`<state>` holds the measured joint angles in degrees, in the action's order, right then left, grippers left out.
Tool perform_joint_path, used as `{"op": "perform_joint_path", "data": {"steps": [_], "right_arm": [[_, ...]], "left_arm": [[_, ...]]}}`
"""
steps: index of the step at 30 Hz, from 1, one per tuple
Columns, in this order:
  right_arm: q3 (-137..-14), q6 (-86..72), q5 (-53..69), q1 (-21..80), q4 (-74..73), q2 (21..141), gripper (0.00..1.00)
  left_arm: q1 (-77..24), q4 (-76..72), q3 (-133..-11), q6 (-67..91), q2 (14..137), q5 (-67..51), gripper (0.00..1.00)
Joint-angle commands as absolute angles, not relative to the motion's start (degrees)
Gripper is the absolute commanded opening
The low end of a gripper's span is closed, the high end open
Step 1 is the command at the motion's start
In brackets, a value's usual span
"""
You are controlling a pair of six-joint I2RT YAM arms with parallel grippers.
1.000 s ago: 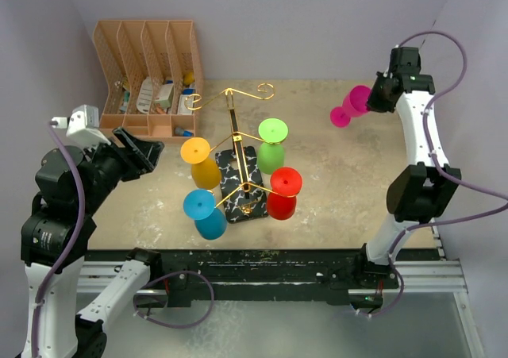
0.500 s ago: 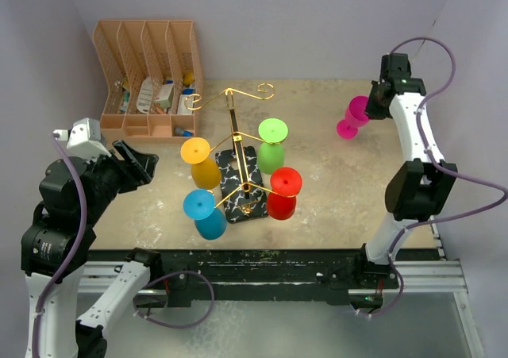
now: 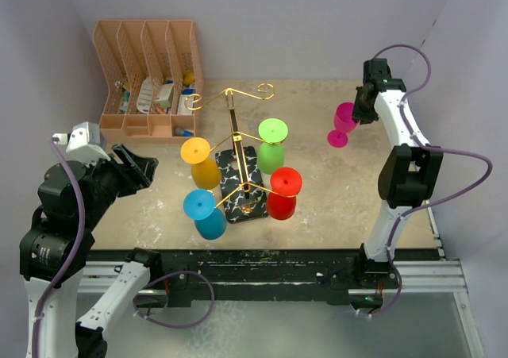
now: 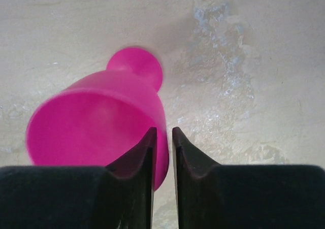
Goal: Take the wine glass off the wine glass rack
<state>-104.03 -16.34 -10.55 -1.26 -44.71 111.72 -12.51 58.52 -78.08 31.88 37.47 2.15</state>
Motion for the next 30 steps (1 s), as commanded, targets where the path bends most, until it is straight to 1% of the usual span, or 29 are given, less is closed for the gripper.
{"op": "perform_joint_path", "data": {"steps": [1,3,4,6,8,10,13,17,19,21,24,30], "right_arm": [[-107.59,-16.83,-9.83,-0.84,-43.55,109.96,0.32],[-108.27,-16.73,-9.07,-0.79,-43.53,108.55,0.45],[-108.57,-16.80,-8.62,-0.79,-43.45,107.50,0.48],[-109.52,-16.92,-7.19,-0.73,-43.31,105.08,0.49],[-111.24,-17.03,-5.05,-0.70,-44.29,102.69,0.48],[-112.20,-17.28,0.04,-0.70,-44.36,99.82,0.47],[-111.58,-18.30,12.32,-0.70,-43.33,94.99,0.45],[-107.71,-19.89,30.97,0.45,-40.72,91.16,0.42],[-105.68,-20.76,36.07,3.05,-38.64,89.43,0.36],[-104.38,-22.81,39.10,6.43,-36.61,88.11,0.34],[-104.38,-25.17,41.68,10.41,-35.54,88.37,0.34],[-104.04,-25.76,38.75,16.29,-36.54,89.46,0.37]], "left_arm": [[-12.57,57.83,-78.13,32.36,37.31,1.75,0.63],[-12.57,57.92,-78.01,32.65,37.34,1.93,0.63],[-12.57,57.84,-77.89,32.69,37.33,1.93,0.63],[-12.57,57.83,-77.64,32.87,37.35,1.92,0.63],[-12.57,57.83,-77.29,32.95,37.34,1.96,0.63],[-12.57,57.83,-77.03,33.05,37.32,2.17,0.63],[-12.52,57.76,-76.41,33.16,36.60,2.76,0.63],[-12.57,57.66,-75.90,33.30,35.62,3.24,0.63],[-12.57,57.58,-75.77,33.31,35.28,3.30,0.63],[-12.57,57.57,-75.55,33.31,35.07,3.40,0.63],[-12.57,57.61,-75.31,33.24,35.03,3.27,0.63],[-12.57,58.21,-75.32,33.47,34.27,3.75,0.63]]}}
